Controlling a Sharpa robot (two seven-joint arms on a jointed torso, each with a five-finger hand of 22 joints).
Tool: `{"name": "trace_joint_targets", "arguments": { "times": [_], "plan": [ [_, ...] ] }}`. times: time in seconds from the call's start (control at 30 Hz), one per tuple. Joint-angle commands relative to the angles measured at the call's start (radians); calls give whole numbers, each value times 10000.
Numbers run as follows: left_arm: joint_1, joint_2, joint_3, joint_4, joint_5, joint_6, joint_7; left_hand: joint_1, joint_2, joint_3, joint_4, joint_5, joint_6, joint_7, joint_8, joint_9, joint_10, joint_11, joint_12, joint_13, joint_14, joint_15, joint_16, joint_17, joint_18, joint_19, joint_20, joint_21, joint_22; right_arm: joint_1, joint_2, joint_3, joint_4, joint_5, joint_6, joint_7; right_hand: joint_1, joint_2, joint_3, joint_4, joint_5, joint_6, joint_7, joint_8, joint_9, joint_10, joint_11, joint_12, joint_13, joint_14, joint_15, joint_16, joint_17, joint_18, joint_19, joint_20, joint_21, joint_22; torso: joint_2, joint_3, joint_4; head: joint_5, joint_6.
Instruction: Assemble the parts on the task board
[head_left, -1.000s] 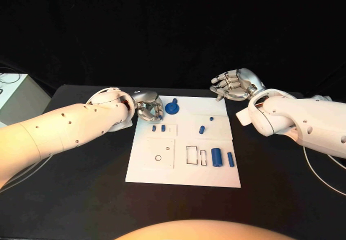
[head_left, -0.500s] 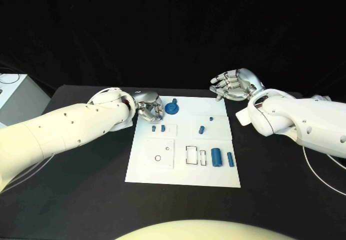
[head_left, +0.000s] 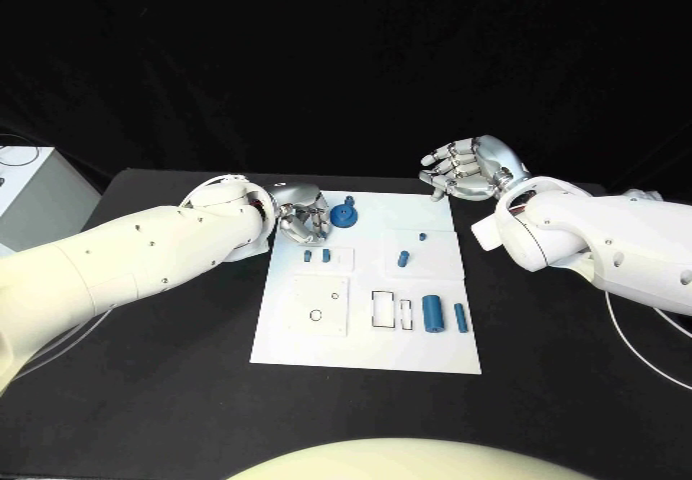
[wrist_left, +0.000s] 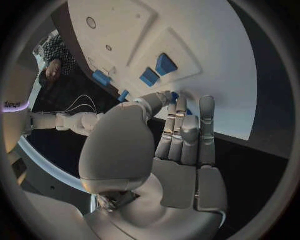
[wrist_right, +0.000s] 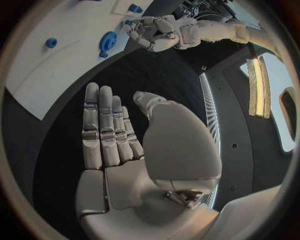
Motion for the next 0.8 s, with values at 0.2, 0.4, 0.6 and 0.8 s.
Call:
{"name": "trace_joint_targets", "arguments": {
  "times": [0.2, 0.4, 0.6, 0.8],
  "plan": [
    [-79, 21, -58, -12, -175, 436, -34, 18, 107, -100, -48, -5, 168, -58, 16, 66, 178, -11, -63, 68, 37, -7, 6, 38, 128, 44, -5, -30, 33, -4, 3, 3, -6, -26, 90, 65, -81, -7, -5, -83, 37, -29, 70, 30, -19, 73, -2, -66, -41, 50, 12, -78, -18, 43, 88, 21, -83, -36, -3, 3, 7, -17, -13],
    [-81, -4, -60, -38, -185, 434, -87, 17, 98, -109, -55, -5, 163, -60, 5, 70, 176, -11, -77, 73, 24, -9, -1, 12, 136, 24, -7, -44, 5, -6, 1, 3, -12, -26, 93, 62, -81, -7, -5, -83, 37, -29, 70, 30, -19, 73, -2, -66, -41, 50, 12, -78, -18, 43, 88, 21, -83, -36, -6, 5, 6, -15, -3],
    [-81, -26, -62, -43, -160, 344, -103, -35, 31, -137, -86, 7, -394, 23, -451, -16, 128, 46, -244, 162, 25, 37, 20, 56, 135, 1, 6, -80, -33, -9, -11, 3, -23, -26, 102, 60, -81, -7, -5, -83, 37, -29, 70, 30, -19, 73, -2, -66, -41, 50, 12, -78, -18, 43, 88, 21, -83, -36, -12, -1, 16, -14, 23],
    [-81, -71, -58, 11, -131, 210, -105, -127, -79, -150, -84, 19, -1103, 89, -989, -126, 60, 39, -374, 297, -20, 44, 35, 29, 145, -25, 13, -127, -85, -15, -12, 3, -40, -27, 163, 32, -95, -9, -7, -107, 35, -28, 75, 34, -27, 69, 7, -103, -113, 35, 23, -140, -27, 40, 84, 31, -128, -93, -14, 1, 2, -4, 29]
  ]
}}
